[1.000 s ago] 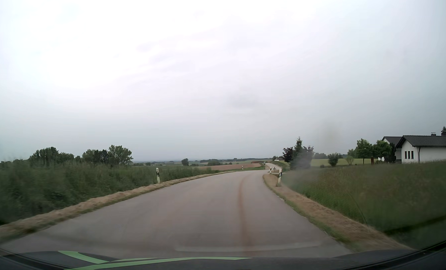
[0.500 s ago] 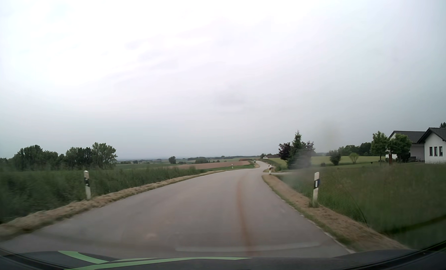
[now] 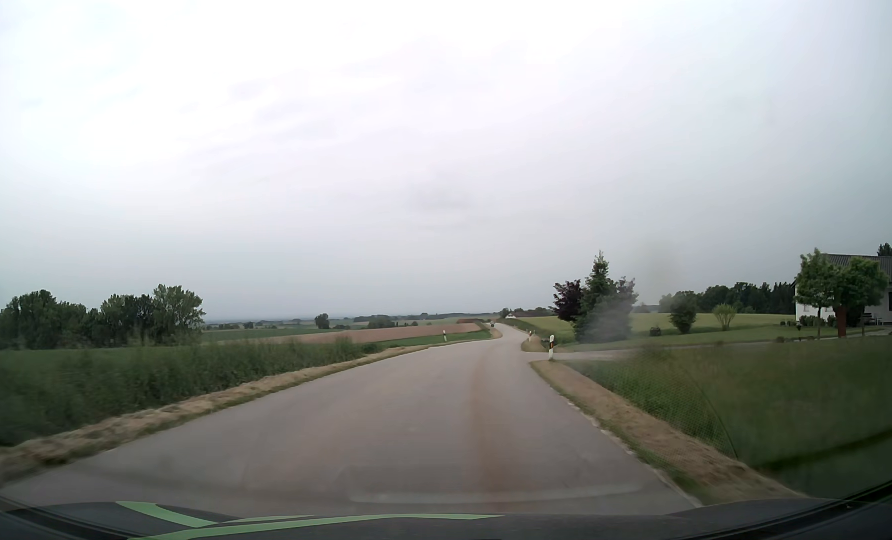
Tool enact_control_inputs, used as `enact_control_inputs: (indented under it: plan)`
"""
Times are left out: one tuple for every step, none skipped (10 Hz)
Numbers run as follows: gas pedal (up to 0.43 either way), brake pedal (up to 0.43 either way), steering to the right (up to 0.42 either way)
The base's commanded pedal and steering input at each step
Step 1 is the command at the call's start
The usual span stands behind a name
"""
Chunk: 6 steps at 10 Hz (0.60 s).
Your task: Follow the waypoints while adhering to traffic rules and regulations
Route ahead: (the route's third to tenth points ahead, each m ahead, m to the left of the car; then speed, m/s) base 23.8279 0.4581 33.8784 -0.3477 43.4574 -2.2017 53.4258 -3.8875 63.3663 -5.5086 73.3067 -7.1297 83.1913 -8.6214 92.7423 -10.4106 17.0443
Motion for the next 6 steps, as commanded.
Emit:
enact_control_inputs:
  plan:
    - [0.067,0.0,0.02]
    - [0.079,0.0,0.02]
    - [0.079,0.0,0.02]
    - [0.079,0.0,0.02]
    - [0.079,0.0,0.02]
    - [0.079,0.0,0.021]
